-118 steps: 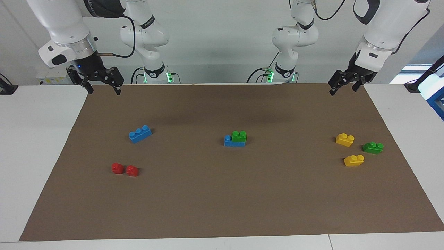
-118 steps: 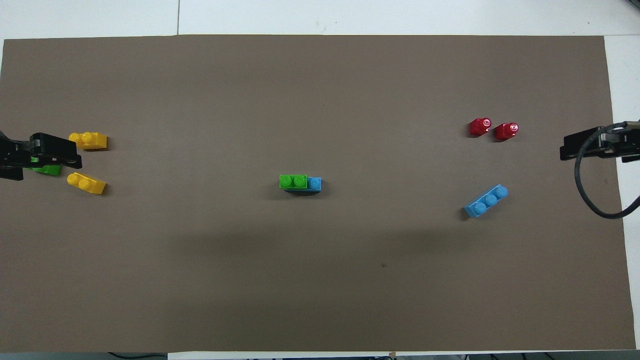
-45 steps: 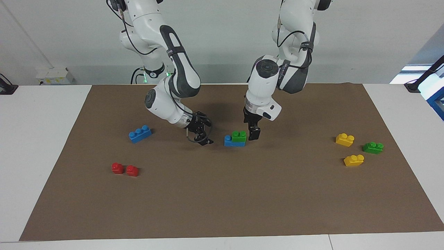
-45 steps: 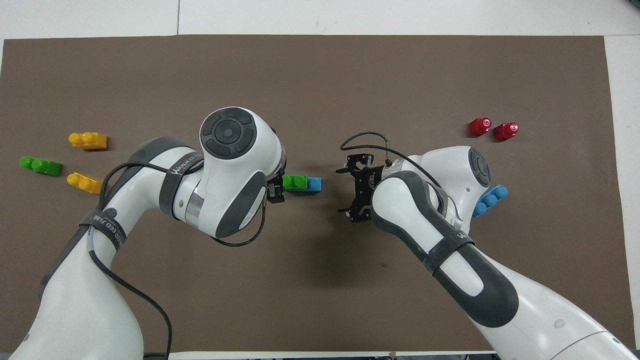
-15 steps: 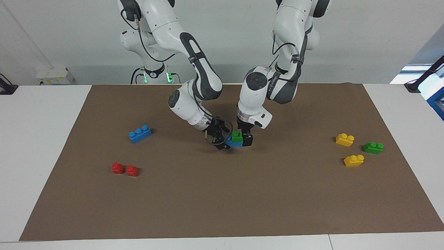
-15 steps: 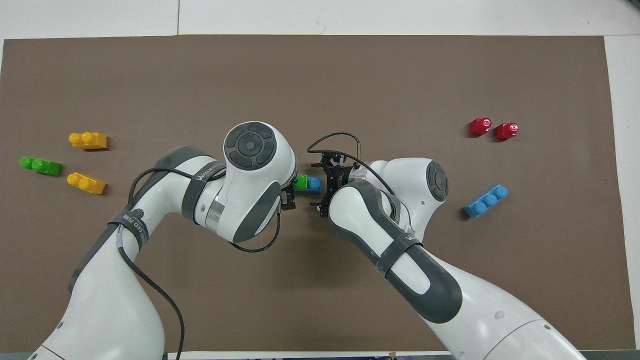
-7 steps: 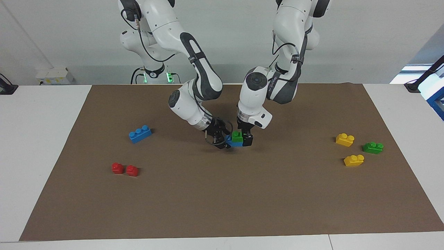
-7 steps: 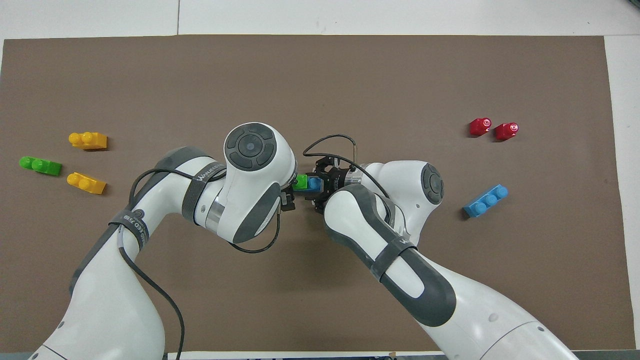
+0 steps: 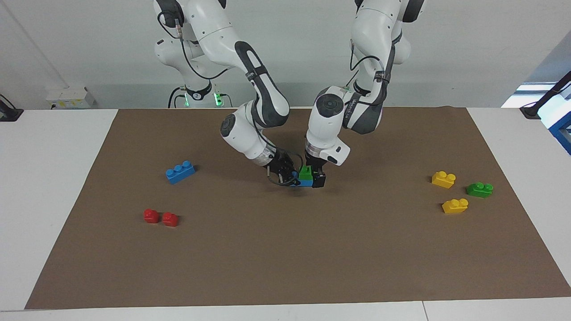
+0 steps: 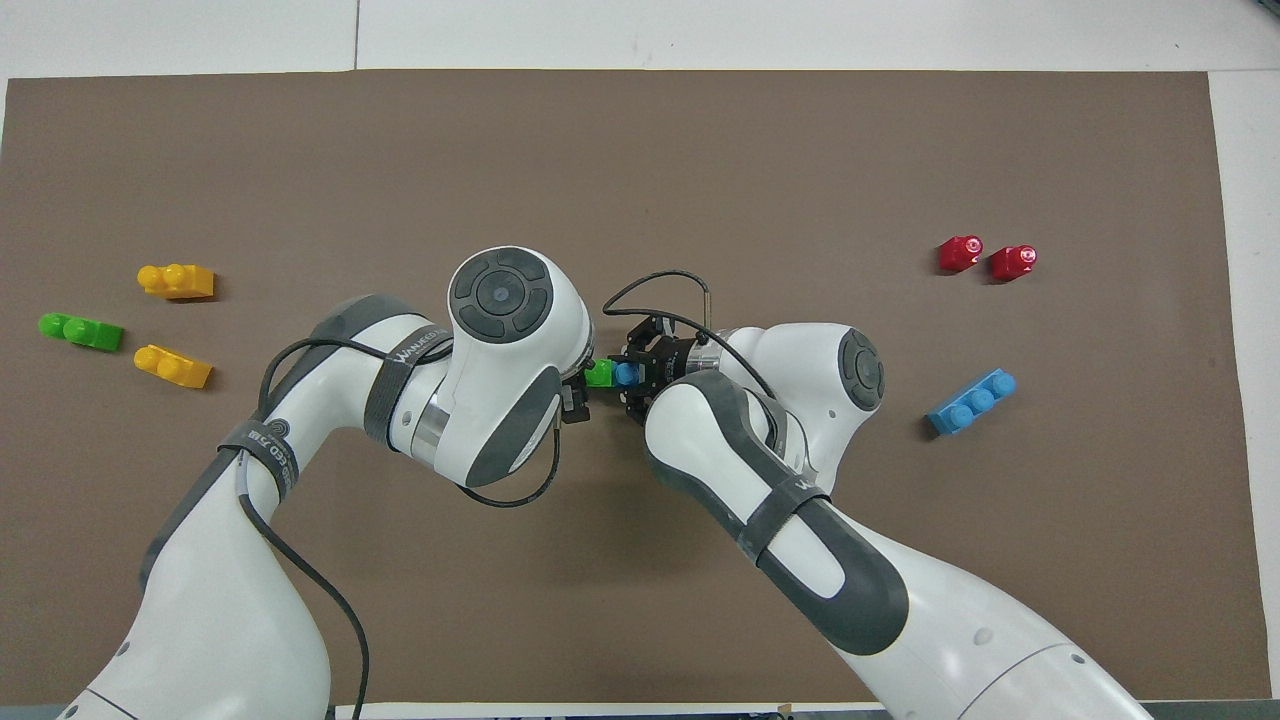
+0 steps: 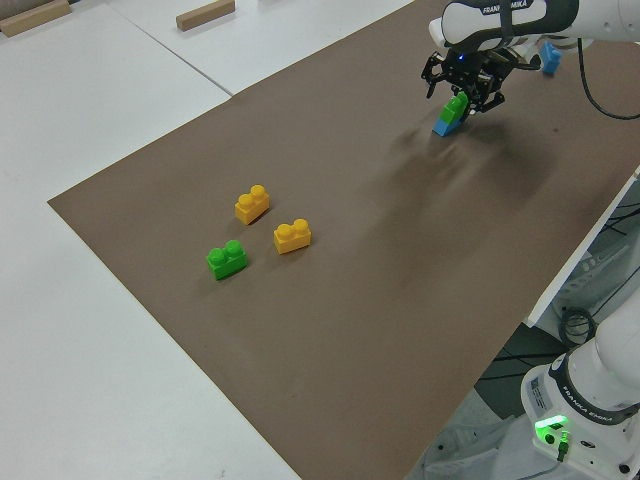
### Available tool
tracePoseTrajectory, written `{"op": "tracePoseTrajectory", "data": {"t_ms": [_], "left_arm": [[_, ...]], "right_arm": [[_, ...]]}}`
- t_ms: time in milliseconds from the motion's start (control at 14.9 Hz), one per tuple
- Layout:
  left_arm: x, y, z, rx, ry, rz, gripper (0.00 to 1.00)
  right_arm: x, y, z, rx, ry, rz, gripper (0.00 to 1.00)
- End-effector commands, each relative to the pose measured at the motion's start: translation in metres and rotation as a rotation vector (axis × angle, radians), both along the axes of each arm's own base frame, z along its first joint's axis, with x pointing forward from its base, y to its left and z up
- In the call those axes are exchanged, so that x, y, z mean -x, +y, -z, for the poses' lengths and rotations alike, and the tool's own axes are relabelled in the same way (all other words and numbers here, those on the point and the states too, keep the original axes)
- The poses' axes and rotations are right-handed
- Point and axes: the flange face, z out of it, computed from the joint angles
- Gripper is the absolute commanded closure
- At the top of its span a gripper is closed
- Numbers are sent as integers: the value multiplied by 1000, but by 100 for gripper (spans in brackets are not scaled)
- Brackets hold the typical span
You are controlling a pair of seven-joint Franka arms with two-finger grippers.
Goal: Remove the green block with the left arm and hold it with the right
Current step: 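Close the left gripper on the green brick beside the right gripper, then pull the green brick away with the left gripper while the right gripper holds blue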
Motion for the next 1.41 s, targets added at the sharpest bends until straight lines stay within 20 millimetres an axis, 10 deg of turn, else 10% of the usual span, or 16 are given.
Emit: {"op": "tracePoseTrajectory", "data": {"t_ms": [0, 269, 605, 1345], "left_arm": [[5, 2, 1, -11, -20, -7, 0], [10, 1, 5, -18, -11, 1, 12], [15, -3, 2, -17, -15, 25, 100], [8, 18, -49, -2, -53, 67, 100]], "right_arm": [[-3, 2, 3, -5, -23, 2, 100], [-3, 1, 2, -3, -27, 6, 100], [-4, 0, 3, 4, -34, 16, 100], [-3, 0, 3, 4, -34, 16, 100]]}}
